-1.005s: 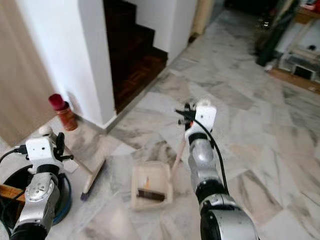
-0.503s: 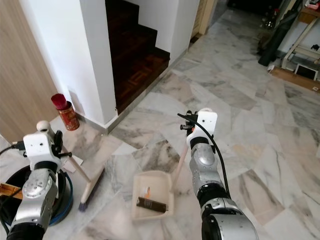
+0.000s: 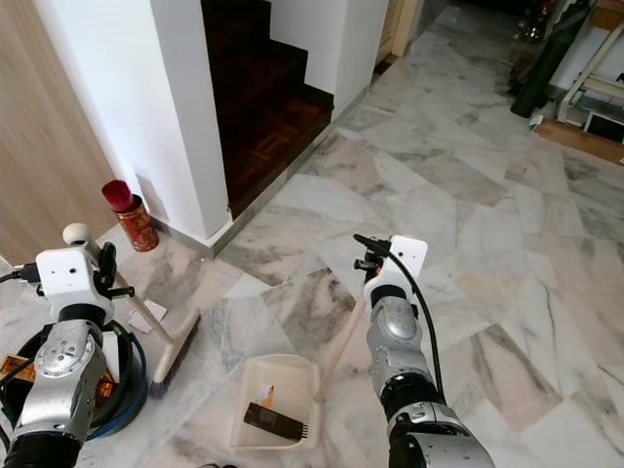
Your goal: Sweep floor
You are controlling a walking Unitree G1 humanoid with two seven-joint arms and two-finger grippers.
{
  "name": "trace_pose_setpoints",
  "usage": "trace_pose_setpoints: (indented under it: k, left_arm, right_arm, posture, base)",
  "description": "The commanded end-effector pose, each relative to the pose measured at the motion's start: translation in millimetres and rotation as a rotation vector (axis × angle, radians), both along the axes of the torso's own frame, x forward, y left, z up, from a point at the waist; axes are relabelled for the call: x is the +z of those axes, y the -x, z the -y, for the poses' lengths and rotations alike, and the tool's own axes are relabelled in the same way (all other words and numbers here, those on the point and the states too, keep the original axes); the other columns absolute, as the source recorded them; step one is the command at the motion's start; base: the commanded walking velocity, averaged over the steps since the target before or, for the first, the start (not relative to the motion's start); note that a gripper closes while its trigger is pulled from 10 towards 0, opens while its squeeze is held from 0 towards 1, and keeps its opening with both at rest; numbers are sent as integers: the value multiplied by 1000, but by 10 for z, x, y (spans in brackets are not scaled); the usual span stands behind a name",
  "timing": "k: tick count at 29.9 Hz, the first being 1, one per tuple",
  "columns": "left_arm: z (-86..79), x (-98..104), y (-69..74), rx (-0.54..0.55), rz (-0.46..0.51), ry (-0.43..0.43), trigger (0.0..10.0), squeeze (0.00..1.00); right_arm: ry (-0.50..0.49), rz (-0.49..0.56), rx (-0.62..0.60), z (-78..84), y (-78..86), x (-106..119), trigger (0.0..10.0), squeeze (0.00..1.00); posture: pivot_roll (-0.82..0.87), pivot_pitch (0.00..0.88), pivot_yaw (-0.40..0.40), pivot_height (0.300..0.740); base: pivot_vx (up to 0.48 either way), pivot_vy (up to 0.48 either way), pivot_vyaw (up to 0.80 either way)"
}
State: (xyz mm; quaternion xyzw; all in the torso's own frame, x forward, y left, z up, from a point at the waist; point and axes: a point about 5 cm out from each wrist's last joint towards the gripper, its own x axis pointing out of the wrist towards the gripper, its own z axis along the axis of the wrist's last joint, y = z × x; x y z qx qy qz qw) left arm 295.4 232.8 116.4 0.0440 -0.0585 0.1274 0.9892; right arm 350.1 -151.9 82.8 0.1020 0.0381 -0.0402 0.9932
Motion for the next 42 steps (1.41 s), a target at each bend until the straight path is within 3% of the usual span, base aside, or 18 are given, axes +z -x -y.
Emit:
trace_pose_setpoints:
  k: [1,10,30,42]
  left_arm:
    - [45,96,-10,-17,33,-16,10000,0]
    - [124,25,52,-30,20,2,10000,0]
    - [173,37,25,-48,35,15,10000,0]
    - [184,77,-11,-52,47,19,10000,0]
  right_arm:
    - [-5,41,-3,6,-59,125,10000,0]
    - [-2,33,9,-18,-53,110,10000,0]
    - [0,41,24,-46,-74,138,10000,0]
    - [0,49,24,-42,-100,177,10000,0]
  posture:
    - [191,105,-75,740]
    - [189,78,-85,740]
    - [190,21,-91,740]
    - [188,30,-91,740]
  base:
    - [0,0,0]
    - [-114,0,0]
    - [-273,0,0]
    - [-286,0,0]
